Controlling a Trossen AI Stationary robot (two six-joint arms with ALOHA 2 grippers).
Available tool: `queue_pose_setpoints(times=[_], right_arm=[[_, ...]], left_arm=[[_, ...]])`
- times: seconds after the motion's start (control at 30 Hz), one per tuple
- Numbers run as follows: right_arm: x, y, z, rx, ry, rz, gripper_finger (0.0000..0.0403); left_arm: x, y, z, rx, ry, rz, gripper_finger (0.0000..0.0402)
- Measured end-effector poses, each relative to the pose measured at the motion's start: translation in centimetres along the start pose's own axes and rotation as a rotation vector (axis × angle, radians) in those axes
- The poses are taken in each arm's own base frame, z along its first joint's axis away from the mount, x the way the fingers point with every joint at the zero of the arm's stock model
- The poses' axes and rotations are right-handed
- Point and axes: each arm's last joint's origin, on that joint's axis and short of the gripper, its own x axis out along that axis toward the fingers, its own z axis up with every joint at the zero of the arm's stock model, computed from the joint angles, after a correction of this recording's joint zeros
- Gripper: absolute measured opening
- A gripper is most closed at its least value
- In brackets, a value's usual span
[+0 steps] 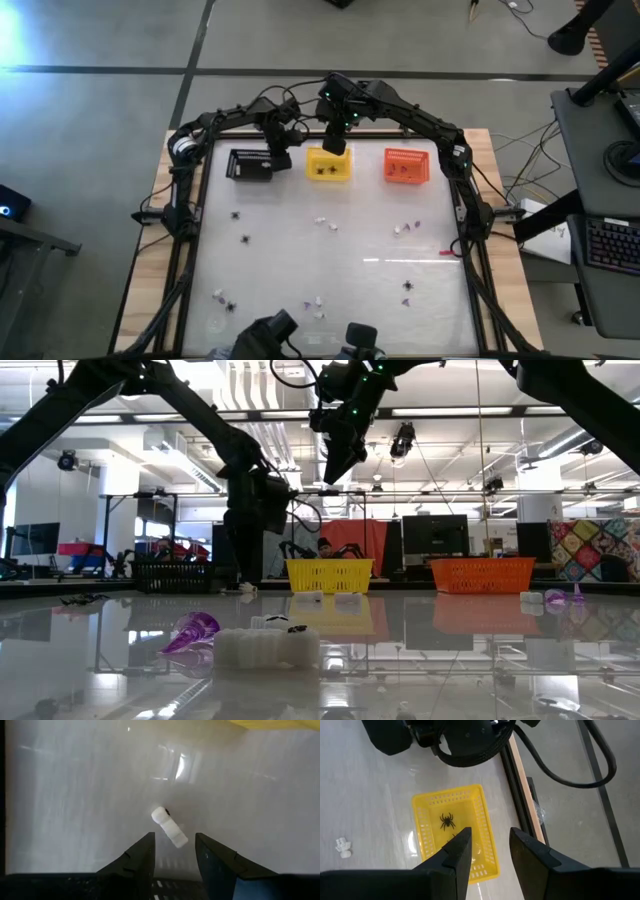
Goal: Sort Halloween decoration
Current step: Put the white skeleton toy into the black basket
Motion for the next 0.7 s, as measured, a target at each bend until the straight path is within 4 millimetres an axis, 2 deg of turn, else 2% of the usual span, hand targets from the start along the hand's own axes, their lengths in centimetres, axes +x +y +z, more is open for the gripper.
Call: queue_pose_setpoints(times=[0.3, 0.6, 0.7], right_arm=[[0.0, 0.0, 0.0, 0.006, 0.000, 0.000, 0.0123], [0.0, 0.0, 0.0, 0.017, 0.000, 0.000, 0.0123], [0.0, 0.0, -0.1, 0.017, 0.008, 0.003, 0.0123]], left_arm=[[0.5, -0.2, 0.2, -0.020, 0.009, -0.006, 0.0123], [2.7, 0.0, 0.7, -0.059, 0.063, 0.022, 0.0123], [2.8, 0.1, 0.7, -0.074, 0.072, 0.055, 0.0123]])
